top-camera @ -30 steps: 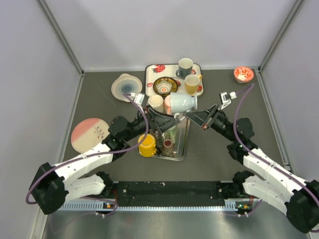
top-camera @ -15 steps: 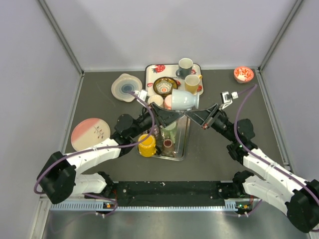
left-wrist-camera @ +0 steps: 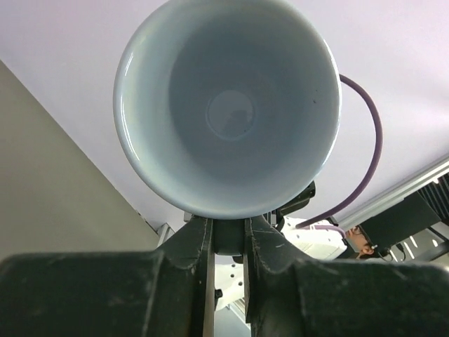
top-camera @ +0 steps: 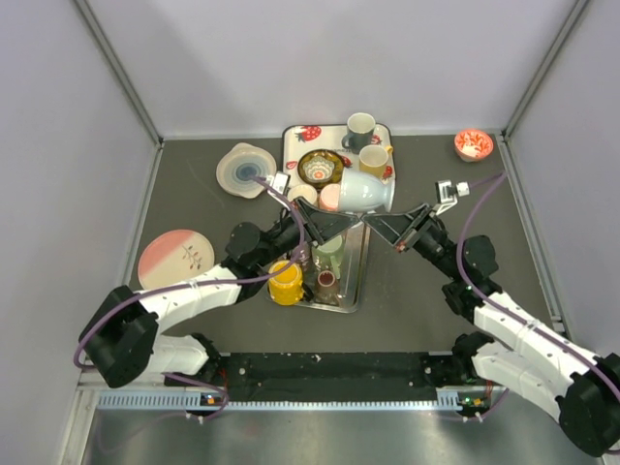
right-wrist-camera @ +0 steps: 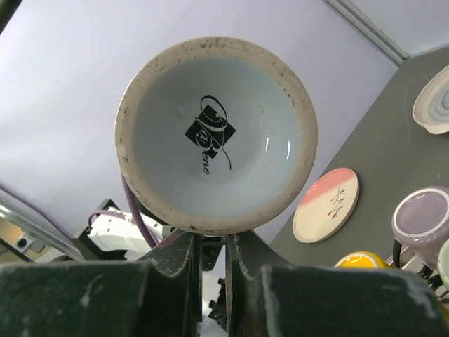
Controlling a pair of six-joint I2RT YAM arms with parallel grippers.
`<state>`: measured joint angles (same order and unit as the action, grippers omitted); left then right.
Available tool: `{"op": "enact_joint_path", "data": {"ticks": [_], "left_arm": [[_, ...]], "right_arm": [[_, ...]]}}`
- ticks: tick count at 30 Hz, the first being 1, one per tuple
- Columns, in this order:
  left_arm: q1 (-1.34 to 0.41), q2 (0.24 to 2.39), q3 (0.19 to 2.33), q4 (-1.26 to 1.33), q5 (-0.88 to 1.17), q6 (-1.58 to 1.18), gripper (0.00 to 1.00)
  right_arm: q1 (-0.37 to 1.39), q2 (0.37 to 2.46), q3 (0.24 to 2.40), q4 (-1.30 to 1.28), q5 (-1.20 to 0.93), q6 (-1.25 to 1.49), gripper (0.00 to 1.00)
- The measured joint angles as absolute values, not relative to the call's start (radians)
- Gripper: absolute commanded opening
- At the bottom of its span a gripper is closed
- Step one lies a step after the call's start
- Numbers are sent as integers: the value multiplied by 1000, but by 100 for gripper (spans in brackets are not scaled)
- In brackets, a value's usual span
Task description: Turn the mug right side up
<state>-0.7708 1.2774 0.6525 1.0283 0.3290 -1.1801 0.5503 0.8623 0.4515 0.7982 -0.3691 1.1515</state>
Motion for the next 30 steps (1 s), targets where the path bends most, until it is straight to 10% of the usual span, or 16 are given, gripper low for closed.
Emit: {"op": "enact_joint_path", "data": {"ticks": [3, 6, 12, 30], "left_arm": [[-770, 1279, 663, 1011, 344, -1171, 0], [-770, 1272, 686, 949, 363, -1133, 0], [-769, 1179, 717, 690, 333, -981, 0], [-703, 878, 987, -274, -232, -414, 0]], "right_arm": [[551, 844, 452, 770, -367, 1132, 5], [551, 819, 464, 706, -357, 1105, 39], [576, 783, 543, 430, -431, 982, 66], [581, 575, 761, -318, -204, 577, 68]]}}
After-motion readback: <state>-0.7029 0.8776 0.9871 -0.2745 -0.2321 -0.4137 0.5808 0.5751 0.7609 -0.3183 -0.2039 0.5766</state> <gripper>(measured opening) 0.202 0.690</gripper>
